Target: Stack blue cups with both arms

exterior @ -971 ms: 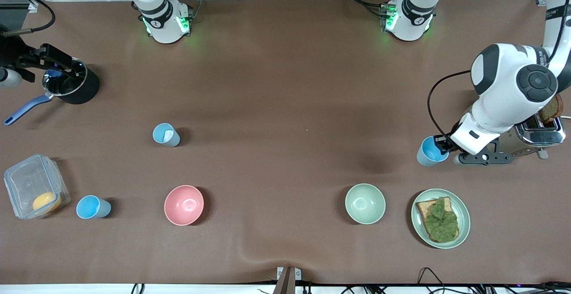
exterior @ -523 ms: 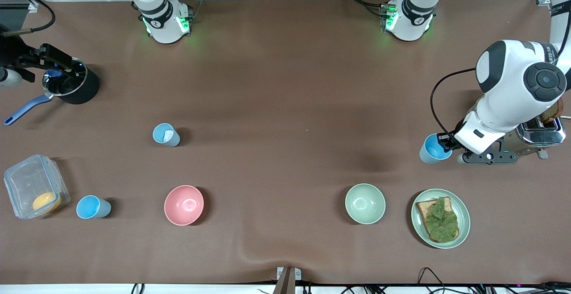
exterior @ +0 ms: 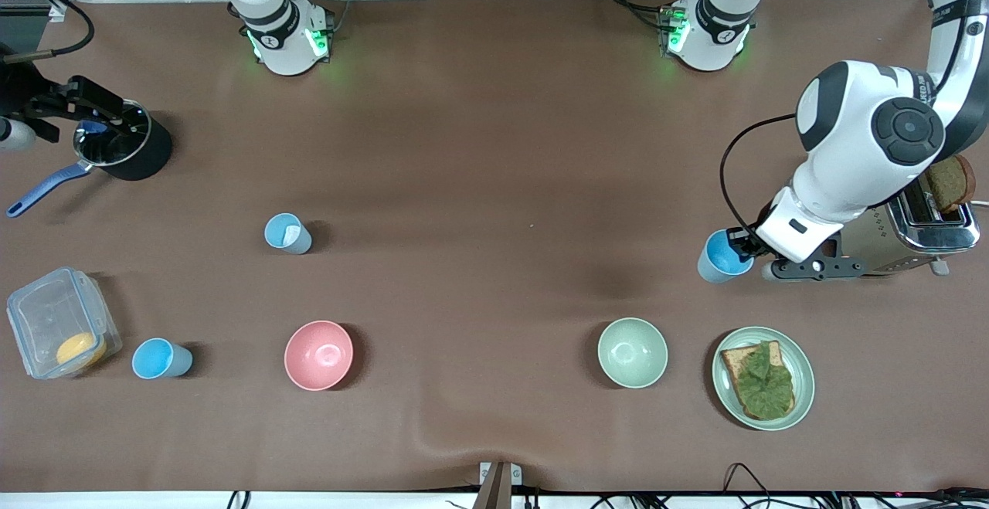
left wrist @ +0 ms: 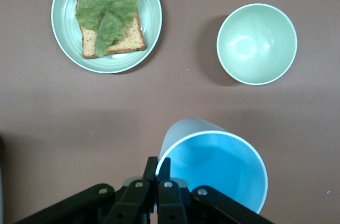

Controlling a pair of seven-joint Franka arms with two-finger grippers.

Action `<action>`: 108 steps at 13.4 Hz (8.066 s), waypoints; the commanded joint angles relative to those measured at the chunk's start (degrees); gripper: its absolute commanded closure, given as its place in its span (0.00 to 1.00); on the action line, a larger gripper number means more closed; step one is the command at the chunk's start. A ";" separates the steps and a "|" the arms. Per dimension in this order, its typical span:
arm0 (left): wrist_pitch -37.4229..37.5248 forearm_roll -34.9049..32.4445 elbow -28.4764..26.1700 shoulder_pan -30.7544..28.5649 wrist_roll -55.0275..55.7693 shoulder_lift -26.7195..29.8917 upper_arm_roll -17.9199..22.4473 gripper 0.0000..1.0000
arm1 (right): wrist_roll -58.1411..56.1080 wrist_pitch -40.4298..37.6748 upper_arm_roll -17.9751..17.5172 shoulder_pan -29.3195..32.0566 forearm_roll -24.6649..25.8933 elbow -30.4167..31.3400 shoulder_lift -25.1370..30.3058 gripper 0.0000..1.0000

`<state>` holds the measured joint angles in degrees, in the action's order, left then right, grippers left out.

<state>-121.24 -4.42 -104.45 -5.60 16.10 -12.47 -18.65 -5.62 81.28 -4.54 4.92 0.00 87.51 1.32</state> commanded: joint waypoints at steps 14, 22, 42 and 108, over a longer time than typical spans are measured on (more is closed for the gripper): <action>1.36 0.64 4.17 7.97 15.01 -3.79 -0.25 1.00 | 0.17 10.36 -0.29 -2.36 -2.10 10.44 -8.01 0.00; 1.36 0.29 6.98 12.18 22.20 -6.24 -0.25 1.00 | -0.35 37.68 -0.12 -4.57 -3.16 38.58 -1.67 0.00; -0.66 -0.85 11.46 16.67 26.70 -12.40 0.19 1.00 | -3.96 64.01 -0.38 -4.12 -3.16 43.62 -16.17 0.93; -9.09 0.99 1.80 34.16 50.52 -13.11 -2.19 1.00 | 3.51 12.94 0.32 -5.36 -2.90 13.03 -2.02 0.00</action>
<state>-127.41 -3.49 -100.17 28.29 65.28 -26.01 -20.97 -1.73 93.65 -3.55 -0.81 -4.08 99.71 -1.53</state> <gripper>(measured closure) 0.974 0.000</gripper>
